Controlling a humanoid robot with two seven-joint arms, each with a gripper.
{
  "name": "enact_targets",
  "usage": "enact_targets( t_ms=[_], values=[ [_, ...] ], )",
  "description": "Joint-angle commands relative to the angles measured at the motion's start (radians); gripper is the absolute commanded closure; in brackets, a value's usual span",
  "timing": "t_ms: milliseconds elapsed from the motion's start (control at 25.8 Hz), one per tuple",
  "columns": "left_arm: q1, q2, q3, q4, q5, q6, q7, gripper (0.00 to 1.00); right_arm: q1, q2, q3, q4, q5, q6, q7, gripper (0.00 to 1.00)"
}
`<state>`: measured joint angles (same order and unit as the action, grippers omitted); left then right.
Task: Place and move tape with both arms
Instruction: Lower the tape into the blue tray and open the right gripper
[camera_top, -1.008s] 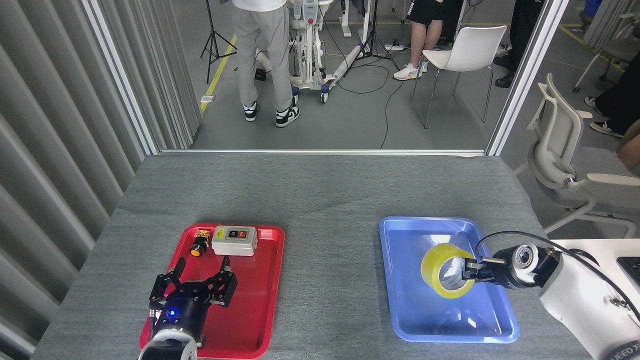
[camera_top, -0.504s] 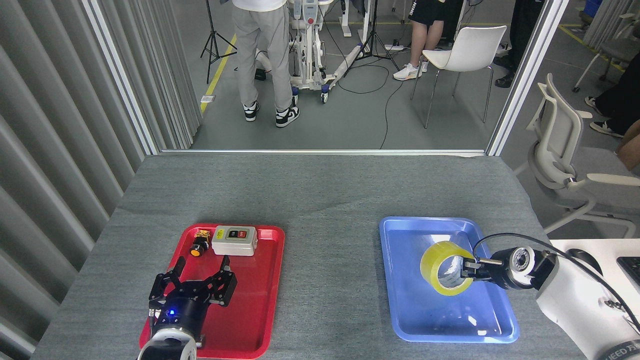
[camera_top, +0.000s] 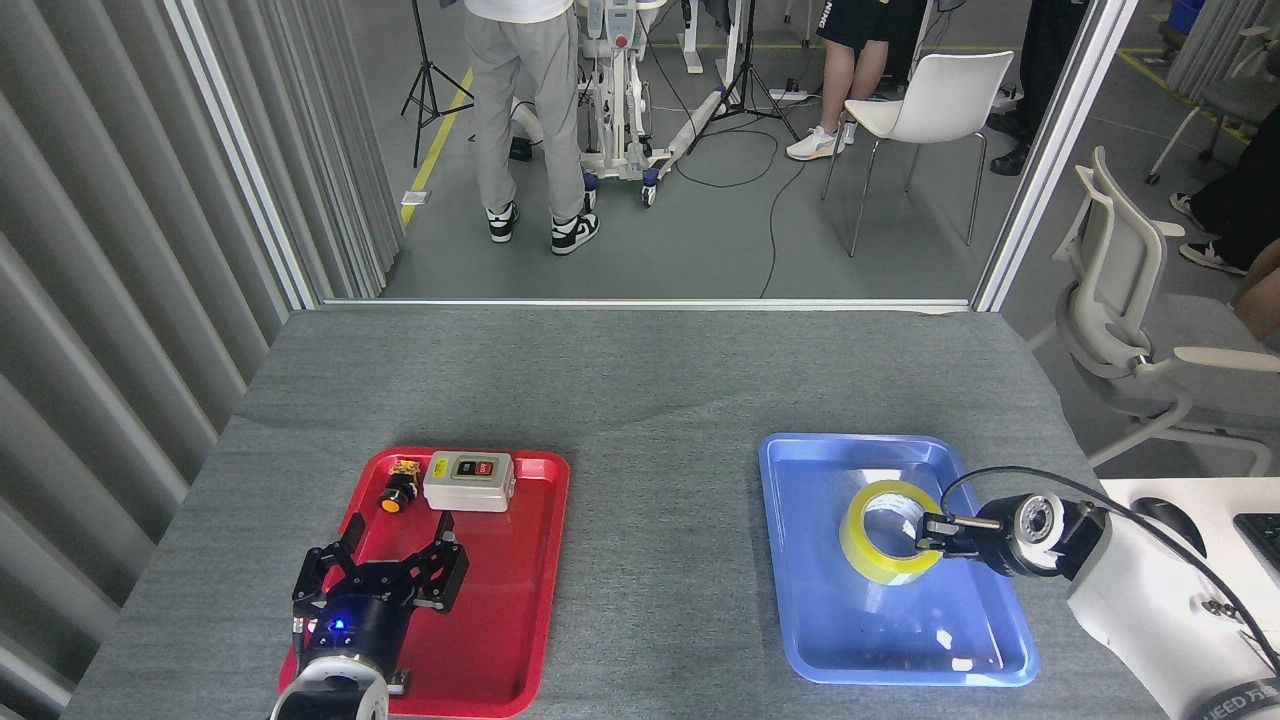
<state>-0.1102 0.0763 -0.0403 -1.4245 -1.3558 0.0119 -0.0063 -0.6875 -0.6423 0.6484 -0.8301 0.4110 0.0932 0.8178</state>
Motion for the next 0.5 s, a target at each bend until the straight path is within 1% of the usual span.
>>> enact_targets(
  t_ms=[0,116,349,427,465],
  values=[
    [0.0,0.002,0.005,0.001,0.0,0.0,0.0,0.0,-0.001,0.015,-0.001,0.0,0.002,0.033,-0.023,0.68],
    [0.0,0.003,0.007,-0.001,0.001,0.0,0.0,0.0,-0.001,0.015,-0.001,0.0,0.003,0.037,-0.029,0.68],
    [0.006,0.002,0.007,-0.001,0.003,0.002,-0.001,0.0,-0.003,0.018,-0.001,-0.001,0.006,0.036,-0.031,0.64],
    [0.006,0.002,0.007,-0.002,0.003,0.002,-0.001,0.0,0.002,0.018,-0.004,-0.003,0.017,0.034,-0.031,0.59],
    [0.007,0.002,0.007,-0.001,0.0,0.003,-0.001,0.0,0.005,0.018,-0.006,-0.01,0.025,0.026,-0.035,0.54]
  ],
)
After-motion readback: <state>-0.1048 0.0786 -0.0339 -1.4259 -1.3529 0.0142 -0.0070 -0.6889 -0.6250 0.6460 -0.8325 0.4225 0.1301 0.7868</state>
